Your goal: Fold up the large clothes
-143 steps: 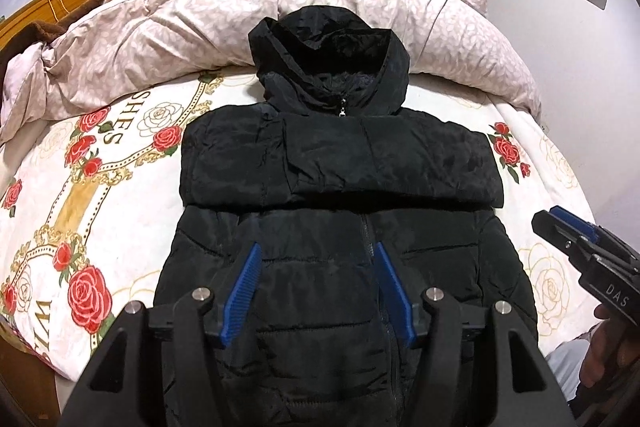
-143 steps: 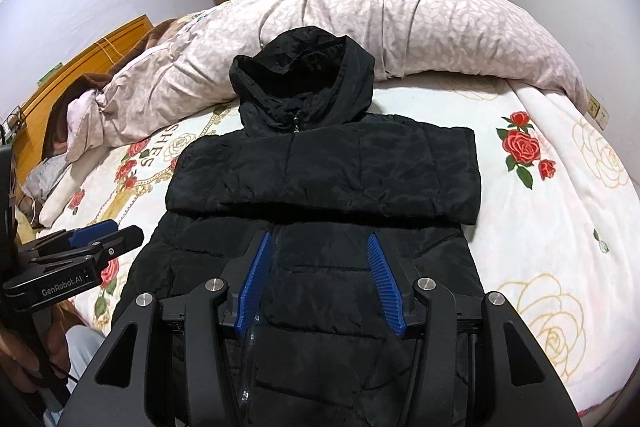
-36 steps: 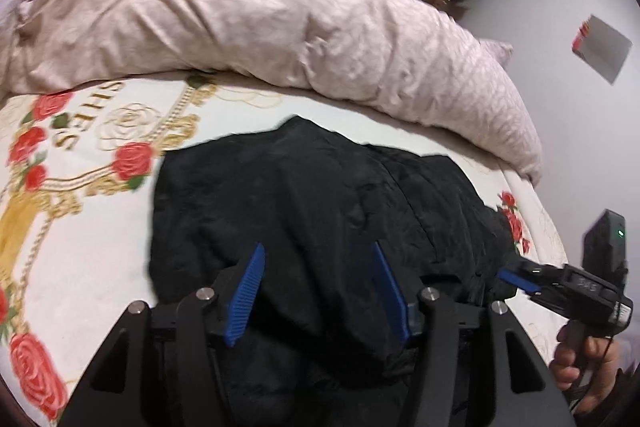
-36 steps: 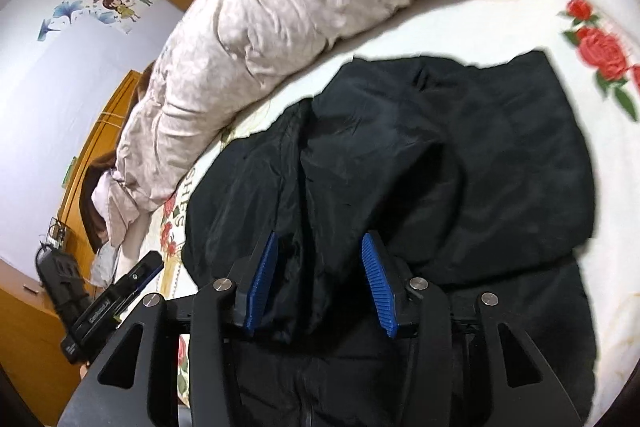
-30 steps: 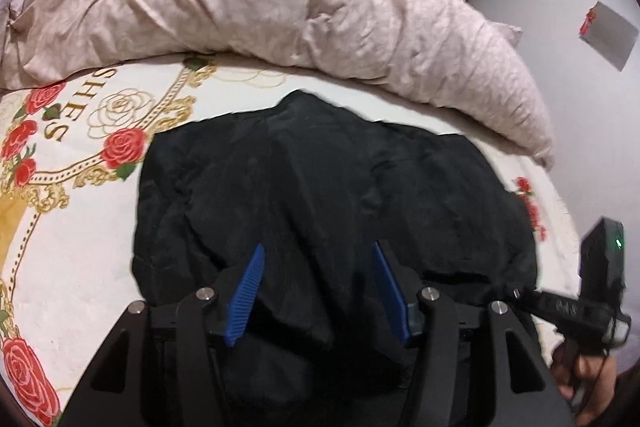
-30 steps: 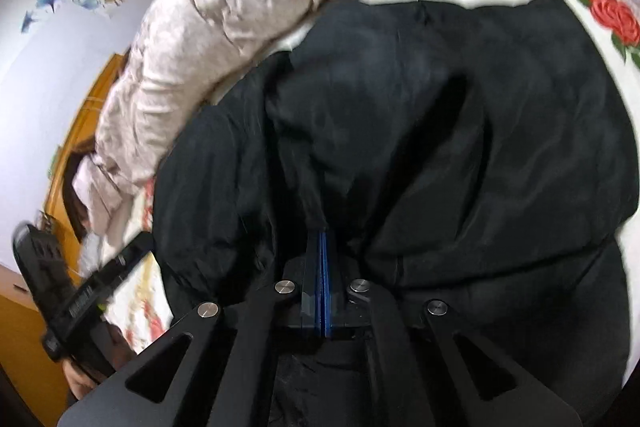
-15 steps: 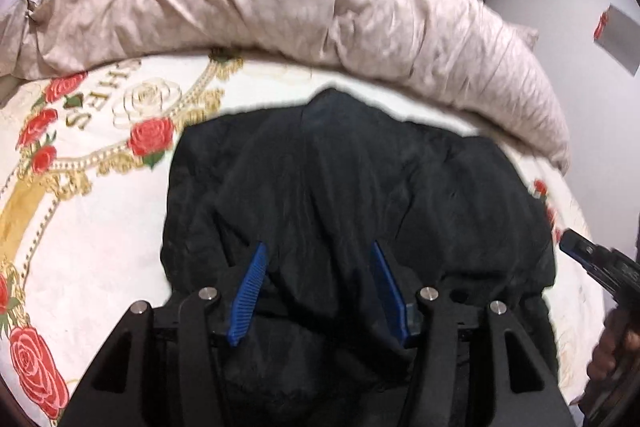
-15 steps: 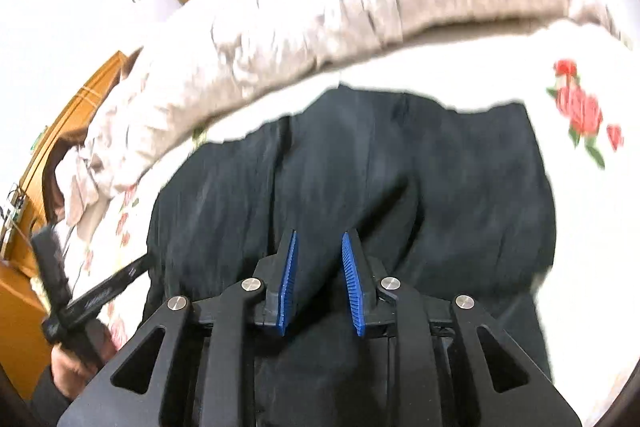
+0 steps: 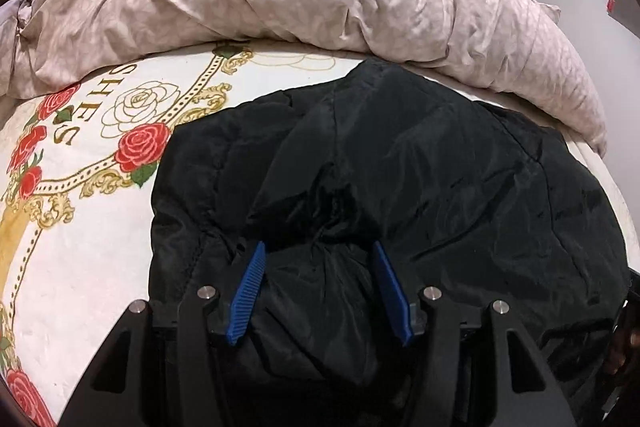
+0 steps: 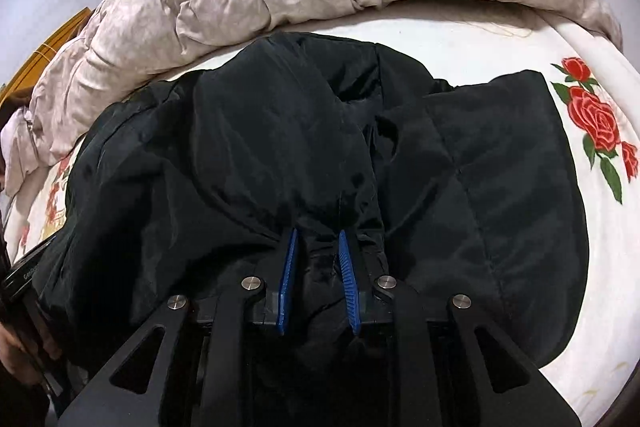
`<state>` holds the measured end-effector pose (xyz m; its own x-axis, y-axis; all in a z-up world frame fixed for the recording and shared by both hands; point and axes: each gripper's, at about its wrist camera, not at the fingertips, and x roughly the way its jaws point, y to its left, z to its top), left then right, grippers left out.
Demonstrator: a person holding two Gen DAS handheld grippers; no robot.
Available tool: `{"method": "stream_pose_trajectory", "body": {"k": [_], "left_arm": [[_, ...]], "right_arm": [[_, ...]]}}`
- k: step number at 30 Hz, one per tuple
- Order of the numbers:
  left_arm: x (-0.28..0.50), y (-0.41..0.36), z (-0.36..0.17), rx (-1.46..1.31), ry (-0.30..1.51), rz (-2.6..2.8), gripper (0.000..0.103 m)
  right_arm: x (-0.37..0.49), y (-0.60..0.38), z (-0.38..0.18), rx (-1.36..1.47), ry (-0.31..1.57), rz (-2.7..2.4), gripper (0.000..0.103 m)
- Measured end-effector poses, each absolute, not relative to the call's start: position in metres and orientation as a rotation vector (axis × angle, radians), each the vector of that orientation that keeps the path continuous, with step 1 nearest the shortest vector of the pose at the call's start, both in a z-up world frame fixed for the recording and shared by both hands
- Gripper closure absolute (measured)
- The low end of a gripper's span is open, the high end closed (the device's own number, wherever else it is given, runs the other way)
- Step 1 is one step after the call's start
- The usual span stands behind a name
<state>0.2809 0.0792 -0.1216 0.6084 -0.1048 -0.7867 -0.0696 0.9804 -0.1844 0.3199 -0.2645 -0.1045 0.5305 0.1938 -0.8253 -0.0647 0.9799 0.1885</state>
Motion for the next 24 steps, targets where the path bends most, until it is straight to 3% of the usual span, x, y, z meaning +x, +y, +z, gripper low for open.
{"method": "stream_pose_trajectory", "body": {"k": [8,17,24], "left_arm": [[0.241,0.068,-0.050,-0.280,0.800,-0.123,0.047],[0.237,0.007,-0.118,-0.149,0.938,-0.229,0.045],[0.237,0.004,-0.103,-0.123,0.962,-0.199,0.045]], "right_arm": [[0.280,-0.250,-0.036,0.175,0.864,0.250,0.080],[0.280,-0.230,-0.108,0.114,0.985,0.293,0.081],[0.268,-0.227,-0.085,0.109,0.978,0.256,0.080]]}}
